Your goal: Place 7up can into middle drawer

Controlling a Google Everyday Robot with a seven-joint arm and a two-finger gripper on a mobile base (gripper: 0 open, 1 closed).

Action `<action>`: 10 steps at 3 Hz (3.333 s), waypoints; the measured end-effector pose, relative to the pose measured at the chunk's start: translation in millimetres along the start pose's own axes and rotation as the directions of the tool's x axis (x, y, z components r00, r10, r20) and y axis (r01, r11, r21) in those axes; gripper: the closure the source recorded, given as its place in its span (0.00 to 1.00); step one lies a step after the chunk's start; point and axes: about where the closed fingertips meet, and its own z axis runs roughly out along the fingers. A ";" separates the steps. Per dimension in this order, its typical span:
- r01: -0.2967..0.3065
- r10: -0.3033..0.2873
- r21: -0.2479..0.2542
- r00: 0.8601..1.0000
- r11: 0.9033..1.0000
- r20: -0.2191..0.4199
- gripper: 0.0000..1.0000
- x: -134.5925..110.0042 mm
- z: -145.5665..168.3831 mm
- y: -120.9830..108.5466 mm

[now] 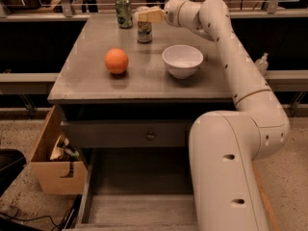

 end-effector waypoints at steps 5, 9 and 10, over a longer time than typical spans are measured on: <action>-0.064 0.063 -0.070 0.998 0.996 -0.012 0.24 32.8 29.5 16.0; -0.068 0.067 -0.085 0.998 0.994 -0.018 1.00 37.2 39.8 25.2; -0.065 0.063 -0.085 0.998 0.994 -0.025 1.00 27.3 31.7 23.6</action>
Offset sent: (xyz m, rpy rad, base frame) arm 0.0205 0.0051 -0.0117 0.0118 0.0291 0.0401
